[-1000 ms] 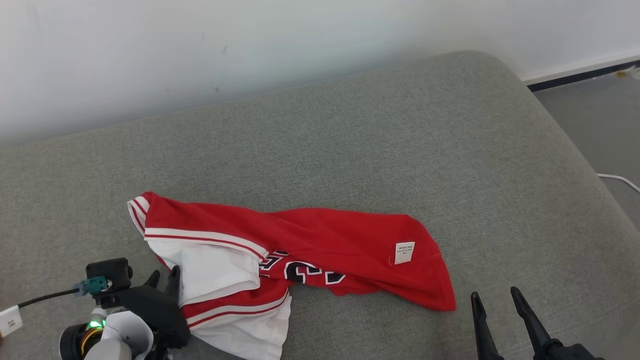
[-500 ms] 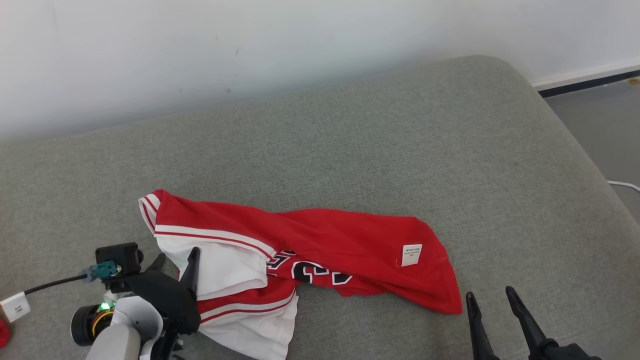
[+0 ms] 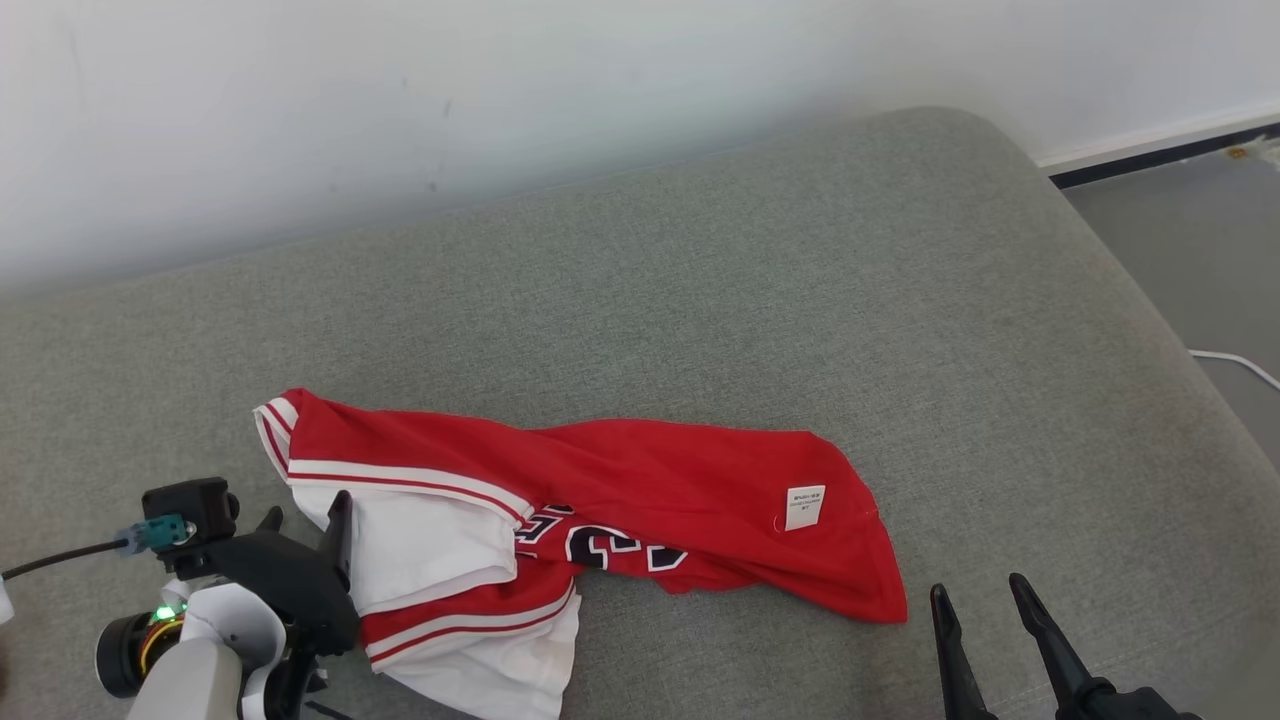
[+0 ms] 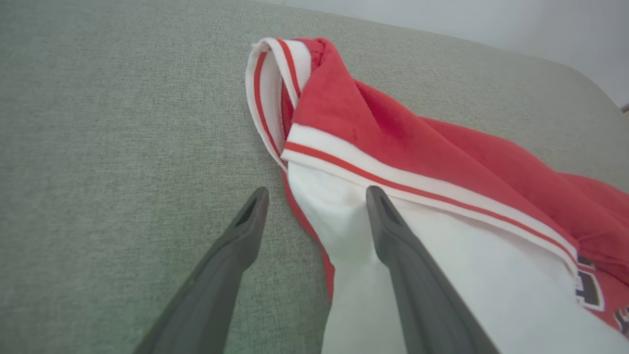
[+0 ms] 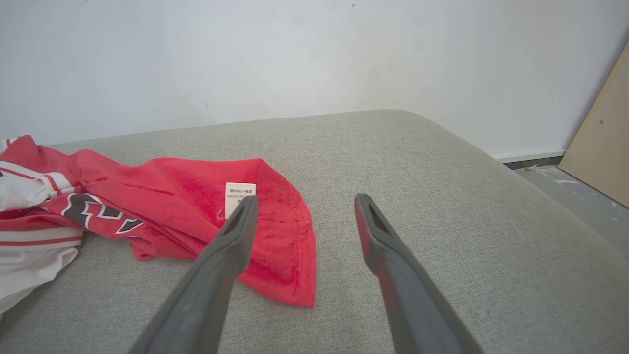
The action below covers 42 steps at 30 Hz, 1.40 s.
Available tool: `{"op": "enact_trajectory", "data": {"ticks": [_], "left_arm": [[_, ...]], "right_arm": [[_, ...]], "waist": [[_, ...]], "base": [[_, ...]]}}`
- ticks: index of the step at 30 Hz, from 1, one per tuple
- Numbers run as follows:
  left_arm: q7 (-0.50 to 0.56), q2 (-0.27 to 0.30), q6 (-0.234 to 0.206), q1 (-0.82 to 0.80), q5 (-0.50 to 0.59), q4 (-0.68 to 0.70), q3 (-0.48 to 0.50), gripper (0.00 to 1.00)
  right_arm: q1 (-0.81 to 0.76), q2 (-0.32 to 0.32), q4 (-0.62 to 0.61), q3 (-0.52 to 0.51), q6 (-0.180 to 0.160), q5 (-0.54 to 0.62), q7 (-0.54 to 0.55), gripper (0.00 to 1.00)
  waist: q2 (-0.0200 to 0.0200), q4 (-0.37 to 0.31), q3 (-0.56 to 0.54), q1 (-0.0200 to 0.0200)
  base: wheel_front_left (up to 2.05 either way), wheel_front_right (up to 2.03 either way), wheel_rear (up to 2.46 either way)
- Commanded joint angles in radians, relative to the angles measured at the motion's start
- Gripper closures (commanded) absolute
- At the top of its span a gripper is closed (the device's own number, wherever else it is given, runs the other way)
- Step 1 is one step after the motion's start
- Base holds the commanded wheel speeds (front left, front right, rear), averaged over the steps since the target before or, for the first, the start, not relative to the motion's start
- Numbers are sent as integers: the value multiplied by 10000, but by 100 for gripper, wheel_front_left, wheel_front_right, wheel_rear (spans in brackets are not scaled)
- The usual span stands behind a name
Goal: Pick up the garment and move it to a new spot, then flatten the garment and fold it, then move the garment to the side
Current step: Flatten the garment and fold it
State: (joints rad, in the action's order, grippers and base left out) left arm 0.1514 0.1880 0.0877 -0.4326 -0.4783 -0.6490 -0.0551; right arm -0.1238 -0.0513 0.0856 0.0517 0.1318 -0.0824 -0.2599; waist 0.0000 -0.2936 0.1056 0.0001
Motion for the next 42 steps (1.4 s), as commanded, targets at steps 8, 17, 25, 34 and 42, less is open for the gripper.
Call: {"op": "enact_trajectory", "data": {"ticks": [8, 17, 25, 34, 42], "left_arm": [[208, 94, 77, -325, -263, -400, -20, 56], [129, 29, 161, -407, -419, -540, -170, 100], [-611, -98, 90, 220, -174, 1007, -405, 100], [119, -437, -527, 2245, 145, 5885, -1098, 100], [1067, -642, -1096, 3659, 10, 8755, -1543, 100]], "right_arm": [[40, 17, -53, 57, -21, -40, 26, 0], [-52, 17, -122, -29, -21, -76, 24, 0], [-201, 14, -198, -223, -21, -61, 40, 0], [-254, 14, -322, -372, -22, 11, 93, 0], [-100, 13, -358, -407, -22, 41, 76, 0]], "waist": [[0, -122, -16, -1], [0, -90, 39, -1], [0, 490, -16, -1], [0, 1689, 83, -1], [0, 2479, 202, -1]], "base": [[0, 0, 0], [0, 0, 0], [0, 0, 0], [0, 0, 0], [0, 0, 0]]}}
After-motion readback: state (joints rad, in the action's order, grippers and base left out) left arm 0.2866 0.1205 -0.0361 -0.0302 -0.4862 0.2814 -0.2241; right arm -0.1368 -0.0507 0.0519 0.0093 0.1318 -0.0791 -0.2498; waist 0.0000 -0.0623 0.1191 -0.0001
